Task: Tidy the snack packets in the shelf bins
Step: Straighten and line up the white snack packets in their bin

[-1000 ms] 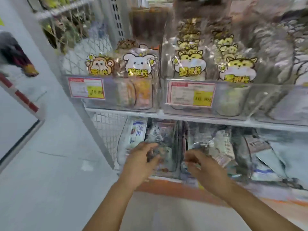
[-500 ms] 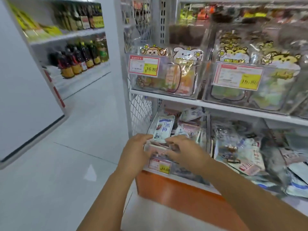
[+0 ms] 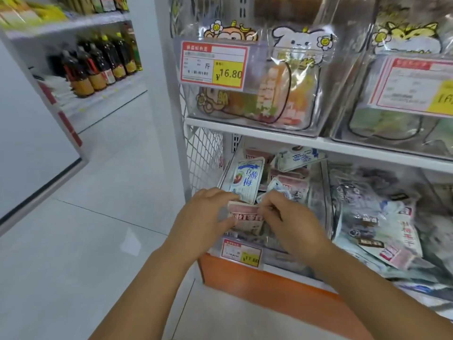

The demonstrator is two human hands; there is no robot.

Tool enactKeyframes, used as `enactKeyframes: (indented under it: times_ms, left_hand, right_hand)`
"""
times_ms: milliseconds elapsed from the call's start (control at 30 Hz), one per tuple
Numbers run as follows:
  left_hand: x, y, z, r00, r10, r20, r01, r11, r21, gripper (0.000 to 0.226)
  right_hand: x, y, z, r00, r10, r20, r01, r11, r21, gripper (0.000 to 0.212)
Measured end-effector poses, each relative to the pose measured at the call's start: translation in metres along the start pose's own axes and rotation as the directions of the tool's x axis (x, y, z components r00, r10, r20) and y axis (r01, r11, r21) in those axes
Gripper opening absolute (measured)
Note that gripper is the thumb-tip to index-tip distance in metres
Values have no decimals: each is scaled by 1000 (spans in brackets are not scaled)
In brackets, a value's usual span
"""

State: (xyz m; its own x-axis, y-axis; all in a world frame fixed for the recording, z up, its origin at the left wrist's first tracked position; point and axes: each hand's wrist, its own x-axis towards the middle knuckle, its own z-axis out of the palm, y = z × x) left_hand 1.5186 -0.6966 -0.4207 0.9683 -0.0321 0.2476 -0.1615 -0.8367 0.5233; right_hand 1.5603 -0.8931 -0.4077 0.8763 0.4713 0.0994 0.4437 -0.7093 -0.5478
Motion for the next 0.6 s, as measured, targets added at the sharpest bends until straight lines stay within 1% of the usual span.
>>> enactKeyframes:
  times_ms: [67,100,167,233,300,367,400,433,467,533,567,600]
  left_hand:
    - [1,1,-1,1000,-7,-7,7,1000,4,48]
    - [0,2,0,1000,-13,-11,13,1000,24,46]
    - [-2,2,3,999,-22,-27,24,997,79,36]
    - [-7,4,9,999,-27,-41,32,992,119,27]
    - [-12,6,11,997,-41,-58,49,987,152,22]
    - [-13,10,9,995,-36,-91,50,988,149,22]
    - [-12,12,8,995,-27,-97,39,990,133,24]
    - [-11,16,7,996,-16,-88,27,993,115,27]
    - [-10,21,8,998,-7,-63,13,996,90,32]
    - [-6,27,11,1000,15,11,-15,1000,14,41]
    - [-4,28,14,999,14,46,-13,1000,-16,44]
    - [-2,30,17,998,6,69,-3,999,-35,47]
  right_hand:
    - [1,1,-3,999,36,-4,-35,992,124,10]
    - [1,1,-2,999,44,19,-46,989,142,9]
    - [0,0,2,991,30,131,-40,996,73,8]
    - [-6,0,7,978,15,209,-25,999,48,16]
    - [-14,1,0,984,47,170,-63,994,86,24]
    - [-18,6,-18,994,92,55,-96,993,73,26]
    - [-18,10,-29,994,106,11,-106,993,42,26]
    - [-16,14,-40,994,107,1,-107,994,-14,28]
    - [-12,17,-49,994,101,28,-98,990,-98,33]
    - [0,21,-59,986,96,138,-57,964,-261,54]
    - [9,21,-60,978,102,183,-43,952,-302,63]
    - [18,21,-59,973,103,206,-32,947,-320,68]
